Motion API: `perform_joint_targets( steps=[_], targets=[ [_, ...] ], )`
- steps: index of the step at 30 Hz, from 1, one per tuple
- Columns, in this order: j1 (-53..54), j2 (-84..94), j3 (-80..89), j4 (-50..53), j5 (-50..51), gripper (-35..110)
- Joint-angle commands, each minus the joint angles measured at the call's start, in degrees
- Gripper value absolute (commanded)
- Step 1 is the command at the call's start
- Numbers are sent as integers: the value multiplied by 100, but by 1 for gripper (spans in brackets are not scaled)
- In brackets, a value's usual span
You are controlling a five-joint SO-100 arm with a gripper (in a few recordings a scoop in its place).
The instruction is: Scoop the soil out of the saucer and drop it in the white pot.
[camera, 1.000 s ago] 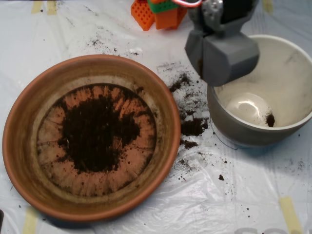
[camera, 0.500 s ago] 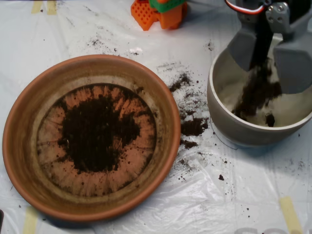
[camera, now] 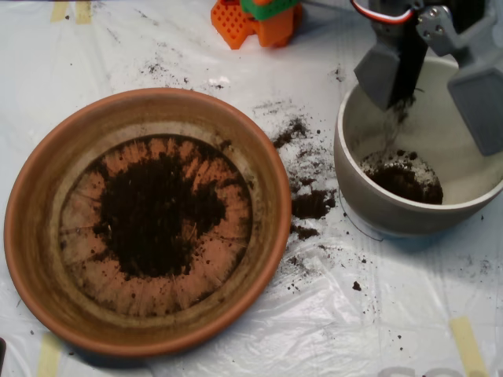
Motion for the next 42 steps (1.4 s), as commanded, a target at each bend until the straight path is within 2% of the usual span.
perform_joint_targets(
  steps=[1,11,15,20,27,30,34,42],
  targets=[
    [35,800,105,-123,-62,36],
    [193,721,-44,-88,-105,41],
    [475,712,-290,-123,211,41],
    [1204,686,-1037,-26,905,41],
    [2733,703,-1063,62,1160,41],
    [3551,747,-475,-176,1151,41],
    [4474,1178,1222,-1169,914,42],
    [5344,1134,3560,-2505,325,45]
  ],
)
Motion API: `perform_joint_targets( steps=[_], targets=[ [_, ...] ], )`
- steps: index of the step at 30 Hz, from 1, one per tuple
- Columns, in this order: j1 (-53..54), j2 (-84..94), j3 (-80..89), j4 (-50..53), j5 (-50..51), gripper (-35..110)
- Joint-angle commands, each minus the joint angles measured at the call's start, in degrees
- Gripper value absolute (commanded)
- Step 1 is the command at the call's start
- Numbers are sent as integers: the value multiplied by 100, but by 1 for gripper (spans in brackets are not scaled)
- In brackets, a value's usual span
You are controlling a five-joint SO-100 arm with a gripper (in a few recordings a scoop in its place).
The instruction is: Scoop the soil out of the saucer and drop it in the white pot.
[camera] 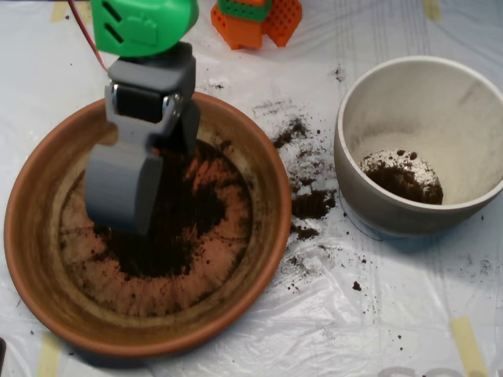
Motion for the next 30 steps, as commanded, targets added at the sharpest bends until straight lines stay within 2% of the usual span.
perform_joint_targets(
  steps=[1,16,24,30],
  targets=[
    [378,334,475,-439,-281,45],
    [378,-1635,167,-53,-686,53],
    [396,-2769,-1151,633,-791,53],
    [448,-2962,-1485,501,-703,39]
  ],
)
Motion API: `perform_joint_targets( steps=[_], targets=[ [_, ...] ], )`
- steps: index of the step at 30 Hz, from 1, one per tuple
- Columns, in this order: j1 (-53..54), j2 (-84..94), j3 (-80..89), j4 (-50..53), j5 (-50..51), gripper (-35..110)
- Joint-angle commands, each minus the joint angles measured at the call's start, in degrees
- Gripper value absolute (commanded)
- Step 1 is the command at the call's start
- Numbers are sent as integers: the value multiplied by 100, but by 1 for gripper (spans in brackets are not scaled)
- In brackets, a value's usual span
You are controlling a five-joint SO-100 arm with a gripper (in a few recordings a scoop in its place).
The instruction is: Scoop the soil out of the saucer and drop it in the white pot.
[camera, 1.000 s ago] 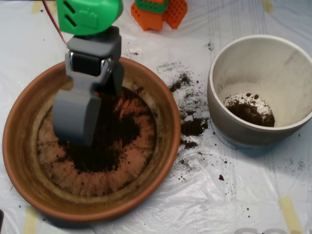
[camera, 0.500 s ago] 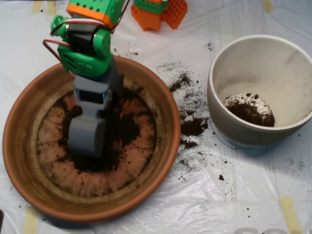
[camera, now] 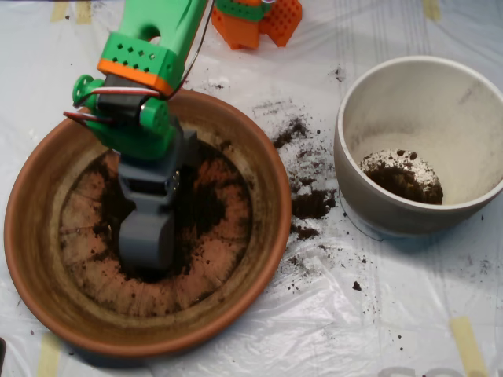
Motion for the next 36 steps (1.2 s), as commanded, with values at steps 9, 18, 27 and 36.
perform_joint_targets(
  steps=[9,18,27,36],
  targets=[
    [176,1222,659,-1090,132,6],
    [-202,1986,633,-984,53,0],
    [-976,2707,-817,334,167,-1],
    [-2162,3524,-1450,1222,79,-1]
  ],
)
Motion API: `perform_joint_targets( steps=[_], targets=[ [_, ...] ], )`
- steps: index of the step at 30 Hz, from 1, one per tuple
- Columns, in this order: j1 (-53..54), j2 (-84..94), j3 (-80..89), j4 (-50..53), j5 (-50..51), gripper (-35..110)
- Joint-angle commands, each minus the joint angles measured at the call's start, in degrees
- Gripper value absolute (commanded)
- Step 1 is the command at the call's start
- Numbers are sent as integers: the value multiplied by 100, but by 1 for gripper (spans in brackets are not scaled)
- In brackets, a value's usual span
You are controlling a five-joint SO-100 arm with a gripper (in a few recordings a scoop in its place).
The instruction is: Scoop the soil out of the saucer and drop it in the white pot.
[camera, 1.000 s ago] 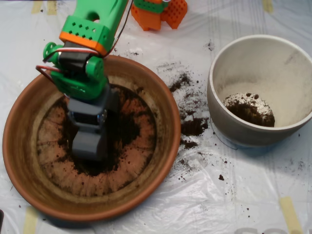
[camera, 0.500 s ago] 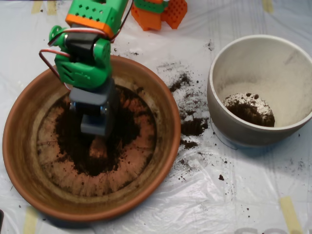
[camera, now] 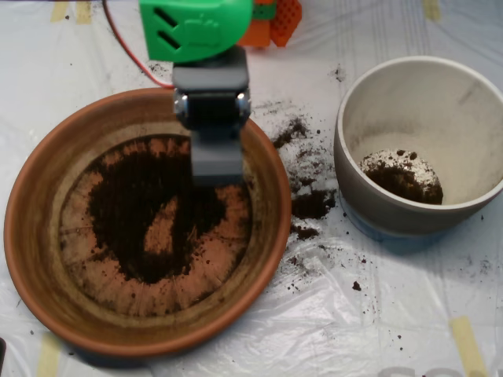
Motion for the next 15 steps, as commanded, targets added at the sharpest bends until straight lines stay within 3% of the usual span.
perform_joint_targets(
  steps=[1,15],
  targets=[
    [-483,914,-536,237,-123,0],
    [-2619,1037,-1178,677,-105,0]
  ],
)
